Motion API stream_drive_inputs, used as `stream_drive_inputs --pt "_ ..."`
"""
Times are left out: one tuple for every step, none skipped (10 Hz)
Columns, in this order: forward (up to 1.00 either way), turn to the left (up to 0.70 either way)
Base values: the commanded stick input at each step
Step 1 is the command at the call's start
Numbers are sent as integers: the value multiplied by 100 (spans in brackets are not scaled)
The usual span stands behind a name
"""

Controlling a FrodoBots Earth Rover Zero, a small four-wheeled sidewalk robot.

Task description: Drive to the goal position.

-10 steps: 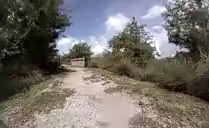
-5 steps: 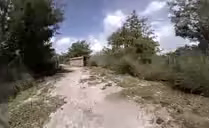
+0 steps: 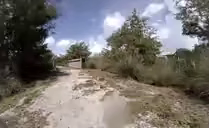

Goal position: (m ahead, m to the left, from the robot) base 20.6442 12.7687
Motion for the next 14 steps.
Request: stream_drive_inputs --pt "85 16" --pt "85 0" --pt "85 0" --pt "85 0" --pt "85 0" --pt "85 8" --pt "85 26" --pt "85 34" --pt "85 22" --pt "85 6" --pt "85 1" --pt "85 0" --pt "85 0" --pt "85 0"
